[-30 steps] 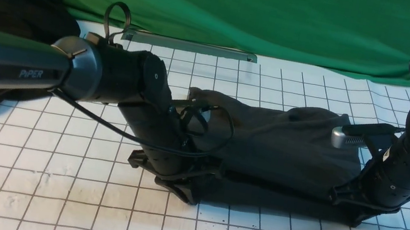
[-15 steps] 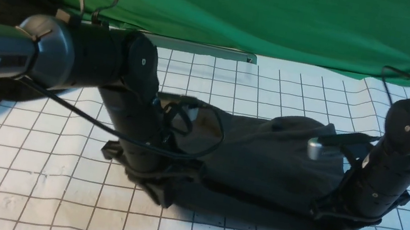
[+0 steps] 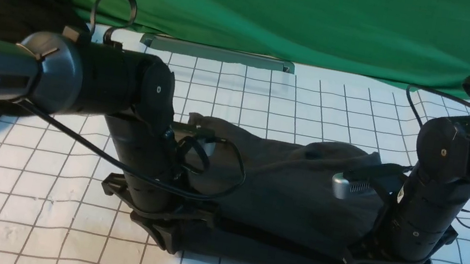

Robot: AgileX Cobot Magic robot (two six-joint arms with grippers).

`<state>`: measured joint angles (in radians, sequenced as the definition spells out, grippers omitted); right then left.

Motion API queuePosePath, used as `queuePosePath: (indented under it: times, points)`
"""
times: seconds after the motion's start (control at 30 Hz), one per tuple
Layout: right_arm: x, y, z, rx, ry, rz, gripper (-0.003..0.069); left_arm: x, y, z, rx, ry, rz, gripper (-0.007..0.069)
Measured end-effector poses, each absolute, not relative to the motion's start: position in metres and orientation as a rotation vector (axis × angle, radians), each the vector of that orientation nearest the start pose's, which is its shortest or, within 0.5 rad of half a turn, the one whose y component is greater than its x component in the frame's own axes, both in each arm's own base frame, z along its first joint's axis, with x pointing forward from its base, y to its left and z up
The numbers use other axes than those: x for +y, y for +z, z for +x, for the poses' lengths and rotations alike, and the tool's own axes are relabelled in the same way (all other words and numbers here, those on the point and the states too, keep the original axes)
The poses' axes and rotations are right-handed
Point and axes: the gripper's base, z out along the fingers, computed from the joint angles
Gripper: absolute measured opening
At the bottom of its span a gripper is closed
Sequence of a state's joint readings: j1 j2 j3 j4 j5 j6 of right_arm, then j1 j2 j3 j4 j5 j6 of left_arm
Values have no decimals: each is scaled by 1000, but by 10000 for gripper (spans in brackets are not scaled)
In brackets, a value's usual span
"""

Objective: Fold a long-sleeved shirt over a white checkered tablecloth.

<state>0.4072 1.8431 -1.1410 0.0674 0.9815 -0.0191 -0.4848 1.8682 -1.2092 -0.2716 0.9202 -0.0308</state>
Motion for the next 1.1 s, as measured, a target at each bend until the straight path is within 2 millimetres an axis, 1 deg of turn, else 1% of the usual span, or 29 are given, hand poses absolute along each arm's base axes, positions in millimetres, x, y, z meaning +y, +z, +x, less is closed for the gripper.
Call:
queuePosePath:
  times: [0.1, 0.17, 0.23, 0.3, 0.33, 0.37, 0.4, 0.43, 0.47, 0.53, 0.6, 0.67, 0.73, 0.8, 0.87, 0.9, 0.93, 1.0, 1.03, 1.1]
  points:
    - [134, 170, 296, 3140, 79, -623, 316, -180, 183, 300, 3051, -374, 453, 120]
    - [132, 179, 293, 3137, 81, -632, 360, -179, 192, 298, 3023, -383, 443, 174]
    - [131, 194, 289, 3106, 90, -632, 379, -177, 210, 295, 2966, -402, 435, 249]
    - [128, 209, 284, 3075, 95, -636, 384, -174, 229, 291, 2905, -423, 442, 301]
    - [128, 211, 283, 3071, 96, -639, 384, -174, 229, 291, 2905, -423, 442, 307]
    - [125, 224, 277, 3047, 100, -651, 386, -172, 243, 287, 2858, -433, 454, 340]
    - [123, 235, 272, 3029, 102, -657, 385, -170, 253, 284, 2825, -438, 462, 356]
    - [122, 239, 270, 3022, 104, -659, 385, -169, 259, 282, 2806, -441, 464, 367]
    - [119, 255, 262, 2994, 112, -663, 385, -165, 271, 277, 2767, -440, 470, 384]
    - [112, 279, 248, 2938, 125, -661, 379, -160, 292, 269, 2689, -444, 478, 398]
    - [105, 305, 231, 2847, 146, -647, 365, -155, 305, 264, 2636, -444, 477, 401]
    - [97, 330, 213, 2753, 166, -635, 344, -150, 320, 255, 2584, -449, 479, 394]
    - [87, 355, 189, 2642, 188, -619, 310, -146, 332, 247, 2543, -457, 481, 366]
    - [77, 376, 165, 2534, 205, -607, 265, -143, 340, 241, 2515, -464, 479, 312]
    - [64, 396, 135, 2412, 224, -589, 206, -140, 344, 236, 2498, -468, 478, 248]
    - [57, 405, 120, 2353, 232, -580, 179, -140, 345, 235, 2495, -470, 477, 228]
    - [49, 413, 101, 2284, 242, -566, 131, -139, 346, 233, 2491, -476, 474, 188]
    - [37, 424, 72, 2182, 259, -538, 50, -139, 343, 232, 2495, -481, 472, 128]
    - [30, 427, 57, 2130, 268, -523, 27, -139, 341, 232, 2500, -482, 472, 99]
    - [20, 430, 32, 2043, 279, -504, 8, -139, 337, 232, 2506, -485, 468, 54]
